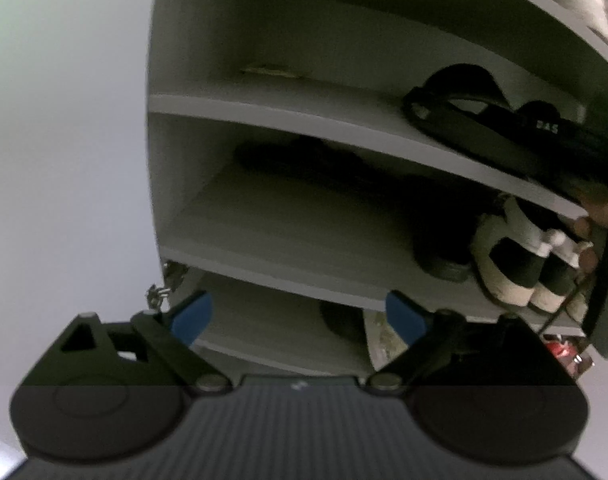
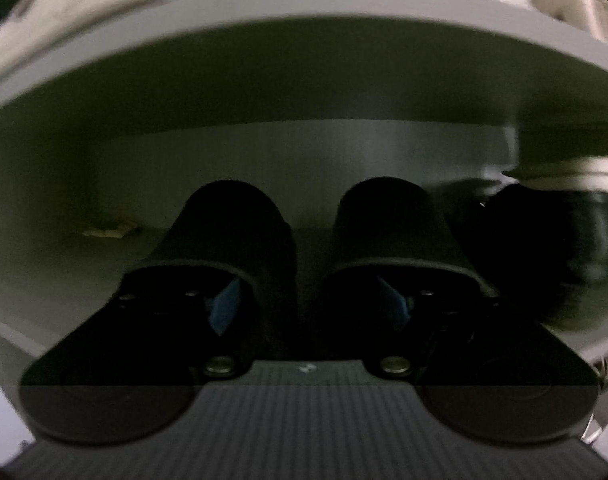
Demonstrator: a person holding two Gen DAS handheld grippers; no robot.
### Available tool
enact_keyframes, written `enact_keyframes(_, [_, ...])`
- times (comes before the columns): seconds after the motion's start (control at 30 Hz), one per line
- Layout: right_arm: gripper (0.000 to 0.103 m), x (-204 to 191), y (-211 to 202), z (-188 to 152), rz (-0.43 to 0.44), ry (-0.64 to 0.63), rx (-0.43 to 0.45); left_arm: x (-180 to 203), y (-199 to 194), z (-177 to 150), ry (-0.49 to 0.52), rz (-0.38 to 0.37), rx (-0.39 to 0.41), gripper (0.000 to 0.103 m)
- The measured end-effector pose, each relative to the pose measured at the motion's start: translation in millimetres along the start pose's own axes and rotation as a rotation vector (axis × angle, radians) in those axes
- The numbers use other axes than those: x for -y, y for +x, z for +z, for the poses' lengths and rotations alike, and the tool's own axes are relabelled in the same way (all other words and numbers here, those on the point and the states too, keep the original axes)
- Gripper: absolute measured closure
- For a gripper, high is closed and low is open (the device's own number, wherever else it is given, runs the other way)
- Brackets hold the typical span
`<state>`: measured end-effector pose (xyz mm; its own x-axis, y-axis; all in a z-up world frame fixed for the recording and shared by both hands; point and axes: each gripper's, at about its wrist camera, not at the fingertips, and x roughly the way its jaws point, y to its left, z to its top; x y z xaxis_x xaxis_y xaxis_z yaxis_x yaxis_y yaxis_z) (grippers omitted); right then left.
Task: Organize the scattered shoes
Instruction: 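Open the right gripper to release the slides and withdraw it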
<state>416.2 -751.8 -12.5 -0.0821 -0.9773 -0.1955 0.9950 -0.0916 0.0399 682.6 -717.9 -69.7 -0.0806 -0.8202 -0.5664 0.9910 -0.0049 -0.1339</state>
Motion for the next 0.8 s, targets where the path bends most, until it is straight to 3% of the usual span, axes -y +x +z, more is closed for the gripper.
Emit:
enact_keyframes(0.13, [0.028, 20, -47, -3, -0.025, 0.043, 0.025, 15, 0, -4, 0.006, -0.01, 0.014, 0.006])
enact_keyframes(0.2, [0.028, 33, -72, 3, -0.029, 0.039, 0.02, 29, -5, -12, 0.002, -0.054, 0.045, 0.003])
enact_keyframes(0.33, [0.028, 41, -124, 8, -0.053, -0.068, 0.056, 57, -11, -25, 0.065, -0.126, 0.061, 0.003])
enact_keyframes(0.43, [0.028, 55, -160, 2, -0.1, -0.074, 0.086, 76, -10, -34, 0.096, -0.158, 0.041, 0.003])
enact_keyframes(0.57, [0.028, 79, -211, -22, -0.205, -0.01, 0.079, 99, -11, -50, 0.182, -0.191, 0.056, 0.003])
enact_keyframes(0.8, [0.028, 97, -286, -95, -0.442, 0.089, -0.047, 136, -33, -71, 0.352, -0.325, 0.002, 0.003])
